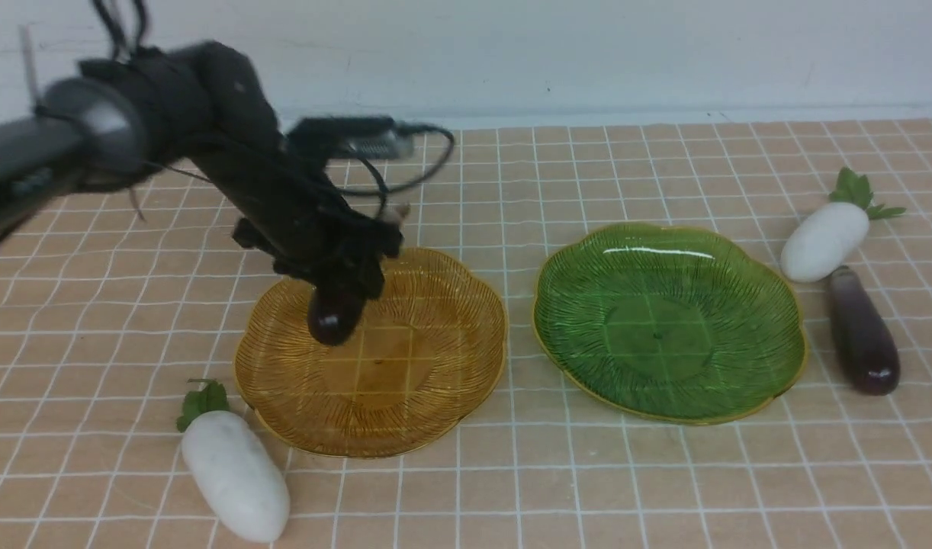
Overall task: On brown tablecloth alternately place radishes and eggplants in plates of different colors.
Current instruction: 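Pick up the eggplant and place it in the yellow plate, then pick up the eggplant and place it on the yellow plate with the right gripper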
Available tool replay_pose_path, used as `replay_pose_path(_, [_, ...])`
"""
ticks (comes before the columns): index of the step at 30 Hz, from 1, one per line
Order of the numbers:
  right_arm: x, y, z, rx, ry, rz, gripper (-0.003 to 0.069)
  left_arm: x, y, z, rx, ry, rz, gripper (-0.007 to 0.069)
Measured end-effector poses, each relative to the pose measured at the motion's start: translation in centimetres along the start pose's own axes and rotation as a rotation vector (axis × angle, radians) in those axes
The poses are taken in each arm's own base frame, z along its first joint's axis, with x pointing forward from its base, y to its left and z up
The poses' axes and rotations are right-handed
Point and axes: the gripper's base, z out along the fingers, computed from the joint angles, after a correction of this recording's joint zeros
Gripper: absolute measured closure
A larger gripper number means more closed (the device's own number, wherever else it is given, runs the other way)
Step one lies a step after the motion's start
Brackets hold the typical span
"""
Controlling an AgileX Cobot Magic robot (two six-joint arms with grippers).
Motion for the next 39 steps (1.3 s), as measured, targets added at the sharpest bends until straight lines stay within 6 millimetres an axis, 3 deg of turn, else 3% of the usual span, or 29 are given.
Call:
replay_pose_path(2, [-0.2, 0.0, 2.1, 0.003, 0.04, -0.002, 0.0144, 1.1, 0.0, -3.3, -0.013, -0.06, -0.002, 0.0621])
replay_pose_path(4, [0.0, -0.3, 4.1, 0.009, 0.096, 0.0, 0.0133, 2.6, -0.1, -5.3, -0.017, -0.086, -0.01, 0.0628])
replay_pose_path(7, [0.4, -0.5, 5.5, 0.011, 0.15, -0.003, 0.0218, 5.4, -0.3, -8.1, -0.018, -0.119, -0.033, 0.0628])
replay_pose_path(8, [0.4, -0.5, 5.5, 0.012, 0.157, -0.006, 0.0274, 6.4, -0.4, -8.5, -0.017, -0.114, -0.048, 0.0628])
replay_pose_path(9, [0.3, -0.5, 5.4, 0.012, 0.163, -0.008, 0.0286, 7.3, -0.4, -8.9, -0.019, -0.114, -0.055, 0.0628])
replay_pose_path(13, [0.2, -0.2, 3.6, 0.01, 0.234, -0.03, 0.0279, 10.6, -0.4, -9.2, -0.03, -0.092, -0.073, 0.0628])
replay_pose_path(16, [0.3, 0.7, -0.7, -0.017, 0.252, -0.037, 0.0279, 12.9, -0.4, -8.4, -0.031, -0.073, -0.097, 0.0628])
replay_pose_path(19, [0.2, 1.9, -3.7, -0.058, 0.205, -0.043, 0.0279, 14.1, -0.4, -7.6, -0.027, -0.064, -0.116, 0.0628])
replay_pose_path(20, [0.2, 3.1, -5.2, -0.093, 0.171, -0.057, 0.0279, 15.0, -0.4, -6.7, -0.026, -0.045, -0.131, 0.0628])
replay_pose_path(23, [1.3, 9.8, -8.7, -0.275, 0.064, -0.158, 0.0279, 16.6, -0.5, -4.6, -0.013, -0.02, -0.165, 0.0627])
replay_pose_path(26, [3.5, 17.5, -8.5, -0.421, 0.001, -0.289, 0.0279, 17.2, -0.5, -3.2, -0.006, -0.016, -0.177, 0.0627])
replay_pose_path(30, [5.4, 25.2, -6.6, -0.532, -0.032, -0.383, 0.0279, 17.3, -0.5, -2.9, -0.003, -0.023, -0.193, 0.0627])
replay_pose_path(35, [6.0, 29.6, -3.8, -0.566, -0.01, -0.434, 0.0279, 17.3, -0.5, -2.9, -0.005, -0.027, -0.193, 0.0627])
replay_pose_path(39, [6.3, 31.2, -0.3, -0.551, 0.055, -0.439, 0.0279, 17.3, -0.5, -2.9, -0.006, -0.027, -0.192, 0.0627])
